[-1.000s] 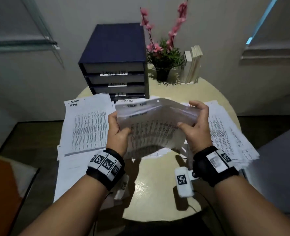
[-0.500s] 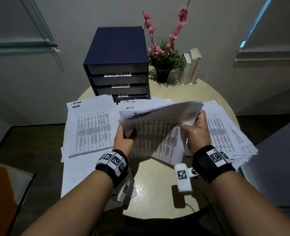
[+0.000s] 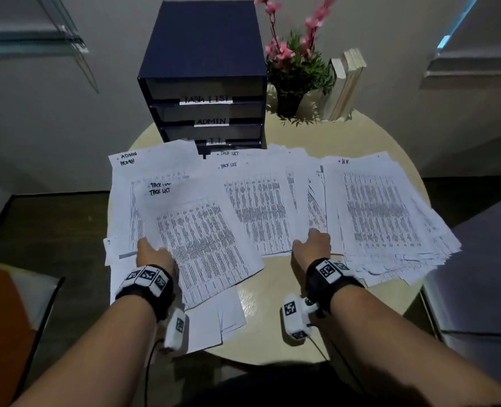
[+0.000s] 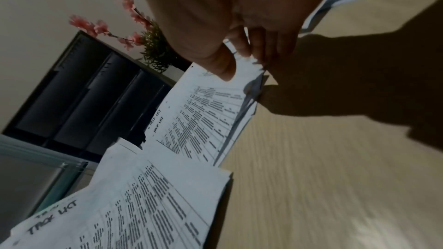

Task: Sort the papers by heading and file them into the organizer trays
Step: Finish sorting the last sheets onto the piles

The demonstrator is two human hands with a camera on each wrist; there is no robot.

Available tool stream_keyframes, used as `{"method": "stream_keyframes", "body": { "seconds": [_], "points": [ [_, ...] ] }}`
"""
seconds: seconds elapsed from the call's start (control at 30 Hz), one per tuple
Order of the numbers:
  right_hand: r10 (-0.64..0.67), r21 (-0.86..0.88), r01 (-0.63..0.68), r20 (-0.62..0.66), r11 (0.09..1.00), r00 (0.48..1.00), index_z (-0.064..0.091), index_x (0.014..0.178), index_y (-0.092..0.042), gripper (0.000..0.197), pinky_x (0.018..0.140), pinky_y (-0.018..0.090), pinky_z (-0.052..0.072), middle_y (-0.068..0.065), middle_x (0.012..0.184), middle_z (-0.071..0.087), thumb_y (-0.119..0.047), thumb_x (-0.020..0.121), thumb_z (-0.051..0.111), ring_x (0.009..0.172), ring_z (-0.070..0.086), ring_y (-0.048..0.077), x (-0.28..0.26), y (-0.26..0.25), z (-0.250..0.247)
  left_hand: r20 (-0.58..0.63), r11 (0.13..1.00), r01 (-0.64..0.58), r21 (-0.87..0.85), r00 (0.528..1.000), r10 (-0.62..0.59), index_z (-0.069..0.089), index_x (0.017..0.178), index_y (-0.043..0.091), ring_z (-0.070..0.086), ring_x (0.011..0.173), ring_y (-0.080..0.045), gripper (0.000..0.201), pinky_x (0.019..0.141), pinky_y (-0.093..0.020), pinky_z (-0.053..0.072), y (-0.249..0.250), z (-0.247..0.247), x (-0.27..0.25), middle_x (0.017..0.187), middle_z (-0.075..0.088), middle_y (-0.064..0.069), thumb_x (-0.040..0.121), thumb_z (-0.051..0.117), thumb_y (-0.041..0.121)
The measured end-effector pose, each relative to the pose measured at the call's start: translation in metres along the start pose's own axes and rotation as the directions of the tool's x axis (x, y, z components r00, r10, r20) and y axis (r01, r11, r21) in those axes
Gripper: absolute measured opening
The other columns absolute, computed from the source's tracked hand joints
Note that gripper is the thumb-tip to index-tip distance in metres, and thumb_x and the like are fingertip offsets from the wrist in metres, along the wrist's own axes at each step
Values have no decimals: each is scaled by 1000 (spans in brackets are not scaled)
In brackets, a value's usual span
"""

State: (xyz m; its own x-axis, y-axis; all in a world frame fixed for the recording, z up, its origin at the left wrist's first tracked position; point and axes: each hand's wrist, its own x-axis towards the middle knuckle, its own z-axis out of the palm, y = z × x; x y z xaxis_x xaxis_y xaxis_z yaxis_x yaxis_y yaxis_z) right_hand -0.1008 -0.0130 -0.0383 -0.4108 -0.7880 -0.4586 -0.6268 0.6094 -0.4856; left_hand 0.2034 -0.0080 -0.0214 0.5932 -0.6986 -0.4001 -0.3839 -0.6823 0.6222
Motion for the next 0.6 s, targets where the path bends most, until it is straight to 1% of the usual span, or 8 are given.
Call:
{"method": "stream_keyframes", "body": {
  "seconds": [0.07, 0.13, 0.17, 0.23, 0.3, 0.4, 0.5, 0.6],
  "points": [
    [28, -38, -30, -58, 999, 998, 53, 125, -1, 40, 97, 40, 46, 20, 132, 47, -22, 92, 57, 117, 50, 37, 6, -10, 4, 49, 998, 13, 65, 999, -16, 42, 132, -2, 55, 112, -39, 38, 86, -39, 40, -7, 2, 8, 120, 57, -25, 96, 50, 3],
    [75, -94, -80, -60, 992, 995, 50, 127, -4, 43, 97, 42, 43, 17, 134, 44, -27, 92, 57, 122, 45, 36, 15, -20, 2, 85, 997, 12, 72, 996, -19, 49, 115, 3, 54, 96, -31, 17, 78, -32, 35, -12, 3, 14, 93, 57, -15, 99, 46, 7],
    [107, -117, -113, -62, 987, 992, 49, 128, -5, 44, 97, 42, 43, 16, 135, 42, -29, 92, 56, 123, 43, 36, 20, -24, 0, 100, 996, 1, 92, 995, -10, 50, 110, 5, 52, 93, -29, 12, 77, -31, 34, -13, 3, 14, 89, 54, -13, 99, 45, 7],
    [151, -142, -158, -59, 977, 987, 49, 127, -7, 46, 99, 44, 42, 15, 134, 43, -32, 90, 57, 123, 42, 35, 30, -31, -2, 121, 994, -5, 111, 993, -9, 45, 126, 2, 55, 101, -35, 28, 79, -31, 35, -14, 2, 14, 108, 57, -18, 98, 46, 4],
    [162, -106, -164, -23, 981, 986, 53, 122, -8, 49, 99, 44, 45, 14, 128, 52, -38, 84, 60, 119, 49, 36, 36, -40, 1, 130, 993, -4, 117, 991, -11, 38, 136, -2, 54, 110, -38, 39, 80, -33, 34, -14, 2, 16, 123, 55, -22, 97, 46, 3],
    [177, -29, -176, 35, 984, 983, 56, 112, -7, 56, 91, 42, 51, 13, 117, 62, -44, 71, 61, 105, 58, 36, 42, -53, 7, 143, 990, 4, 139, 989, -24, 36, 136, -4, 54, 110, -38, 40, 79, -33, 33, -14, 3, 17, 125, 53, -25, 98, 45, 4],
    [216, -39, -216, 12, 976, 976, 45, 130, -8, 62, 88, 40, 46, 17, 135, 40, -39, 80, 65, 117, 50, 39, 44, -67, 9, 173, 988, 10, 155, 984, -37, 30, 143, -3, 53, 113, -38, 47, 83, -36, 37, -14, 2, 19, 128, 52, -25, 99, 45, 7],
    [193, 187, -193, 16, 963, 981, 27, 144, -6, 71, 92, 40, 47, 19, 141, 32, -17, 85, 64, 121, 47, 36, 46, -79, 15, 179, 986, 12, 166, 983, -42, 30, 141, -4, 54, 112, -39, 46, 85, -37, 39, -16, 2, 21, 126, 53, -25, 99, 46, 8]
  ]
}}
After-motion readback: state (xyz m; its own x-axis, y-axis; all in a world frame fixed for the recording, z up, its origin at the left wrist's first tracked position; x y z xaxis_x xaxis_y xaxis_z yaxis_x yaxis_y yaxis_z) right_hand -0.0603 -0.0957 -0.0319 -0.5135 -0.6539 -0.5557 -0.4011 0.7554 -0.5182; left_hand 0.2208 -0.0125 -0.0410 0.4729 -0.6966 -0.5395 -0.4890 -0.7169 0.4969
